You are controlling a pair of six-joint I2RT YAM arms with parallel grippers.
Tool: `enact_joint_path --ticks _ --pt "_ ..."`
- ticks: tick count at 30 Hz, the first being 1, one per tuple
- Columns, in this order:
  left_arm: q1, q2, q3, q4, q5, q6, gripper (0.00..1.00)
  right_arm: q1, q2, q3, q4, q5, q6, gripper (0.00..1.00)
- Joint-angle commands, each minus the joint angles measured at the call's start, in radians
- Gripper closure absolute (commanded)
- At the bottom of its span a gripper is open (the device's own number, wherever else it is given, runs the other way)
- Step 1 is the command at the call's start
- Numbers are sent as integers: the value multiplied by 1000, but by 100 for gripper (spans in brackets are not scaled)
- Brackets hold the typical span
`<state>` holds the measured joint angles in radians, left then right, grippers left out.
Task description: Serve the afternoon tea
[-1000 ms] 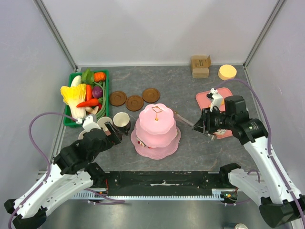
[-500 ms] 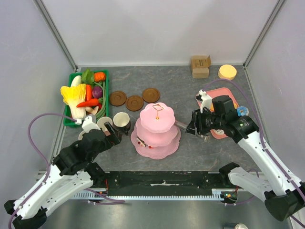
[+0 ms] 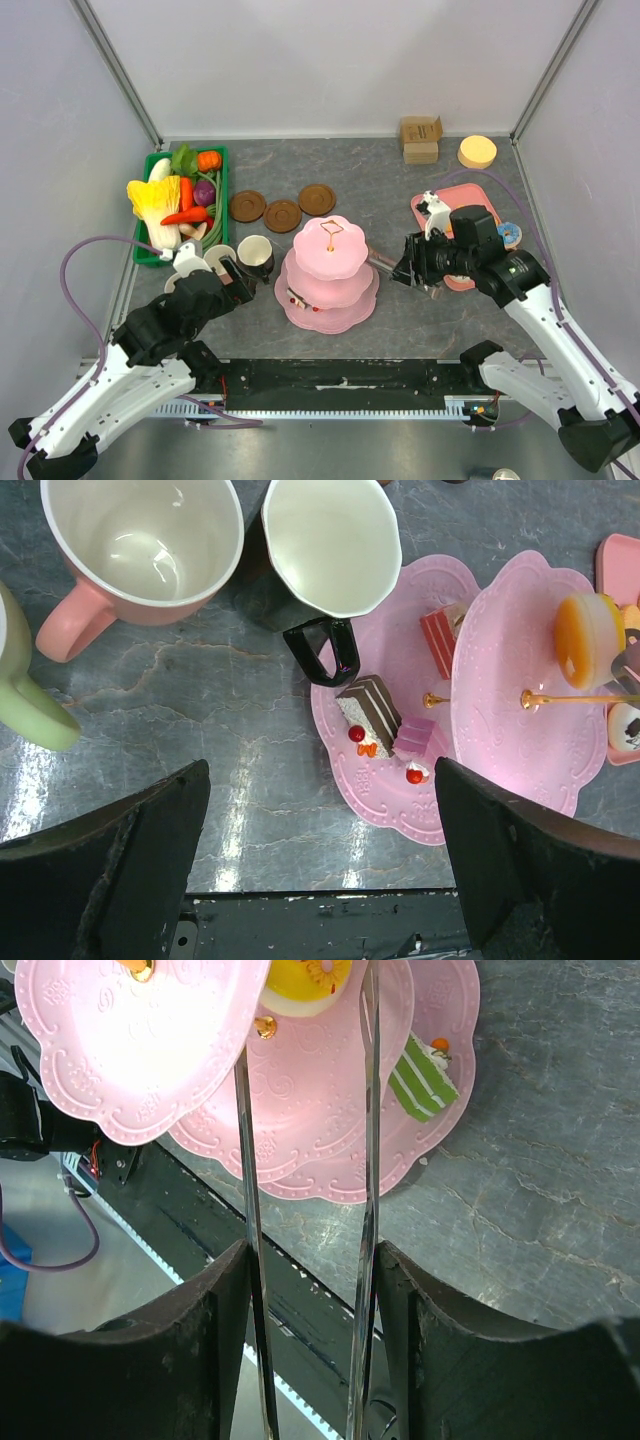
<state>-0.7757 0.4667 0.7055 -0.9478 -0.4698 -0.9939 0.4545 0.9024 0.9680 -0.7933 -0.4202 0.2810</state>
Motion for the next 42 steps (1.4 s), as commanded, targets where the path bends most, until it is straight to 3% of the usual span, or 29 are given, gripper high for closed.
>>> enact_joint_path --ticks 1,17,35,42 --pt "-2 6 2 15 -30 -20 1 3 -40 -12 31 -5 9 42" --pt "-2 7 3 21 -7 -12 1 3 -140 -55 13 -23 46 42" --pt "-2 -7 11 49 23 -6 1 1 -214 98 -236 382 109 44" --pt "-2 -20 -1 63 25 4 1 3 -152 153 -360 593 188 46"
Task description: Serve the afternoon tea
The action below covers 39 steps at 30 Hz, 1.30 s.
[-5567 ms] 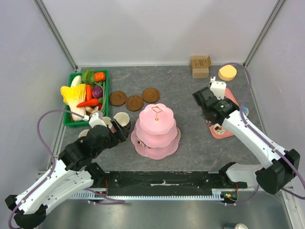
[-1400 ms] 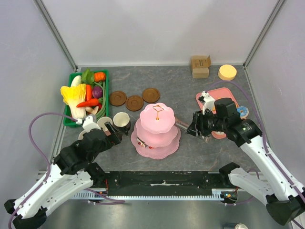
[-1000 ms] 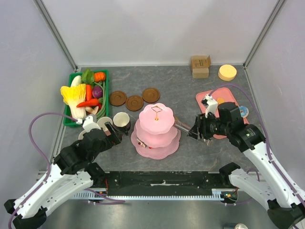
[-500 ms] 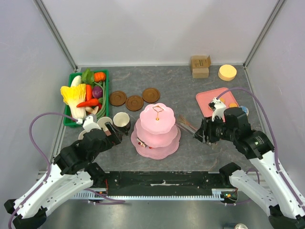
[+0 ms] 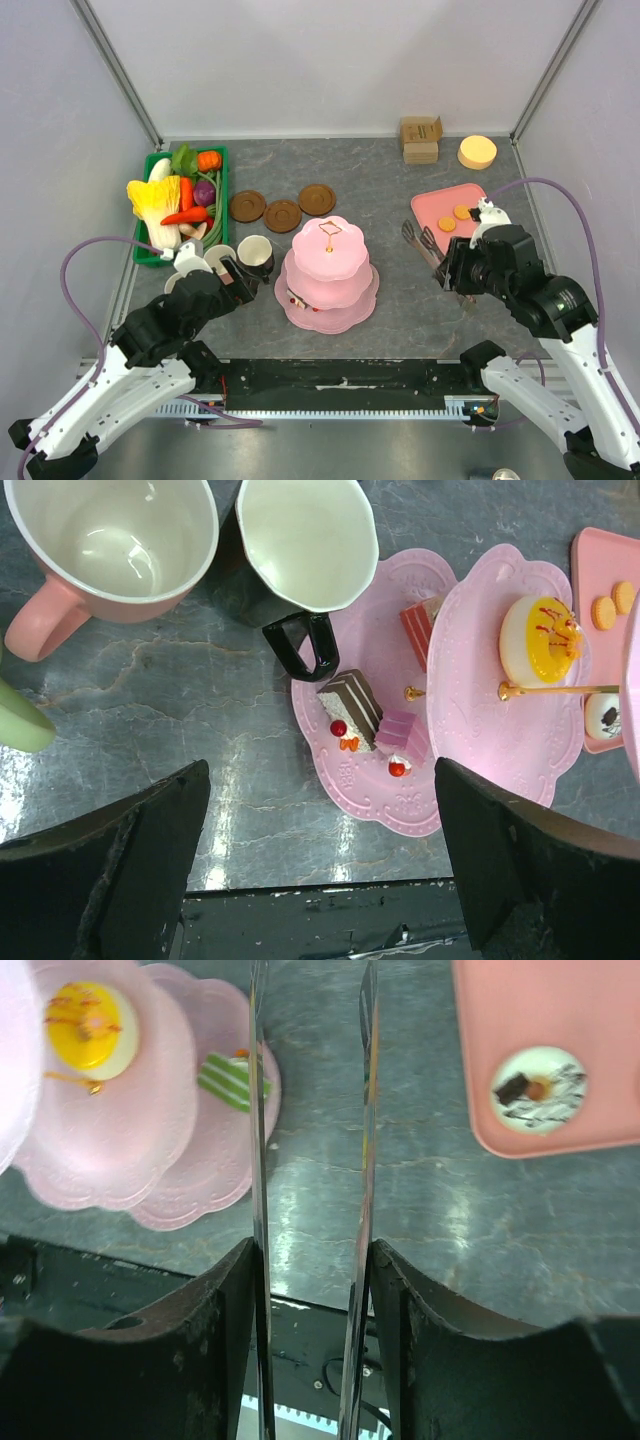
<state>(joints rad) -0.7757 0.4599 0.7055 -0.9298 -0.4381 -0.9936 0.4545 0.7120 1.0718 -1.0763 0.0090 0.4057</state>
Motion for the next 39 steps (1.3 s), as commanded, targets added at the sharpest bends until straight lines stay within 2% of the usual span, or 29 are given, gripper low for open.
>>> enact_joint_path --ticks 1,5,12,31,39 --pt "-2 -15 -6 49 -7 6 1 1 56 50 -100 201 82 47" --pt "-2 -17 -21 68 1 -8 1 1 110 54 -194 354 162 46" --pt "-2 5 -63 141 35 7 1 1 150 31 -275 456 235 41" --pt "-4 28 -75 166 24 26 1 0 184 -53 -182 368 220 37" --pt "-2 28 -83 166 25 21 1 1 196 -82 -178 399 235 36"
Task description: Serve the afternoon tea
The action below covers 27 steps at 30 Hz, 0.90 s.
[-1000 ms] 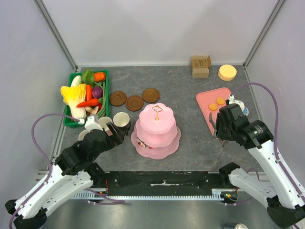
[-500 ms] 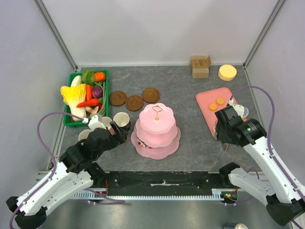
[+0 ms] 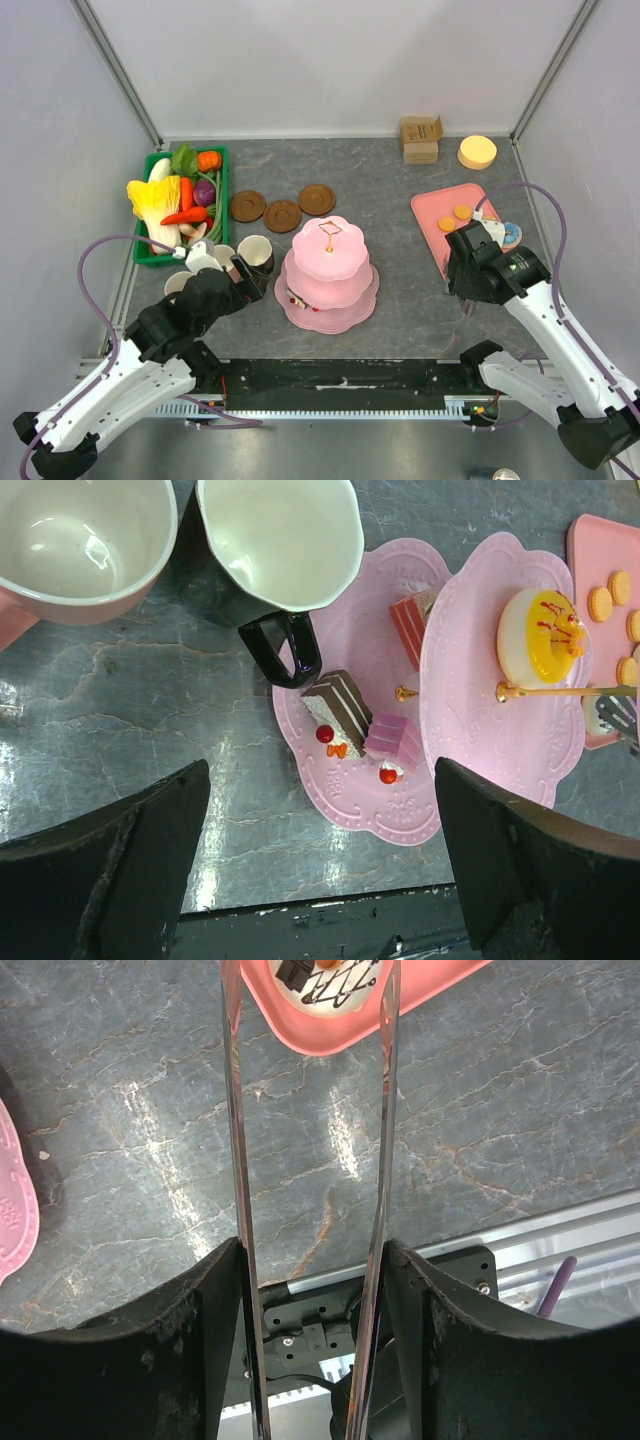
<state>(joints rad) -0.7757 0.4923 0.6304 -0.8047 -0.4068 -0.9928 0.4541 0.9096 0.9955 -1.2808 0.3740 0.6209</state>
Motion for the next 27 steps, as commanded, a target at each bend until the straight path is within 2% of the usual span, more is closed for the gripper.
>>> enact_joint_path --ticks 1,12,22,27 --pt "-2 -4 -12 41 -6 20 1 1 0 -9 28 36 25 36" --pt "-2 -11 -14 39 -12 20 1 1 29 -66 63 43 37 38" --pt "-2 2 -18 39 -13 13 1 0 25 -69 97 34 27 49" --pt "-2 -3 -14 39 -12 16 1 0 9 -37 109 78 33 54"
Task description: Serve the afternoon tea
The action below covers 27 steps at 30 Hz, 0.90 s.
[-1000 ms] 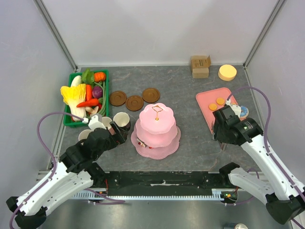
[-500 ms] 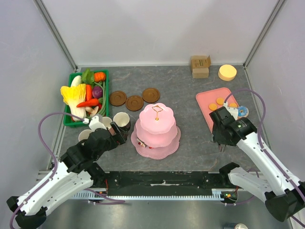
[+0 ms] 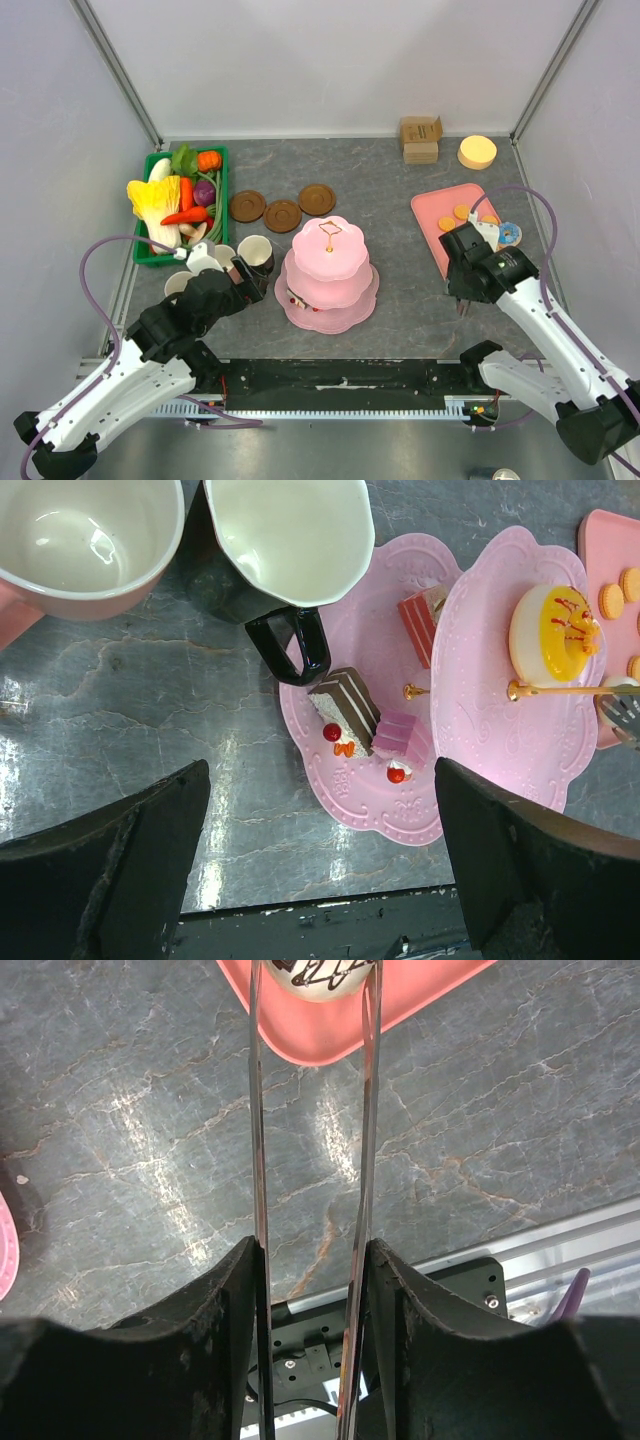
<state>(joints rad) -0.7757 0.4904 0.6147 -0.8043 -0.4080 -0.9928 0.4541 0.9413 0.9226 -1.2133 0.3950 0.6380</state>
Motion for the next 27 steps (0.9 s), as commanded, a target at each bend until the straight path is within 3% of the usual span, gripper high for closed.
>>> enact_joint_path --ticks 1,9,20,27 --pt "-4 -4 2 39 -11 17 1 0 -30 45 40 58 15 55" --pt "-2 2 28 22 -8 28 1 0 -130 97 73 1 -96 56" --pt "-2 -27 94 -68 -41 23 1 0 -179 185 156 -568 -282 56" --pt "-2 -62 86 -93 -61 10 1 0 -174 199 86 -723 -359 56"
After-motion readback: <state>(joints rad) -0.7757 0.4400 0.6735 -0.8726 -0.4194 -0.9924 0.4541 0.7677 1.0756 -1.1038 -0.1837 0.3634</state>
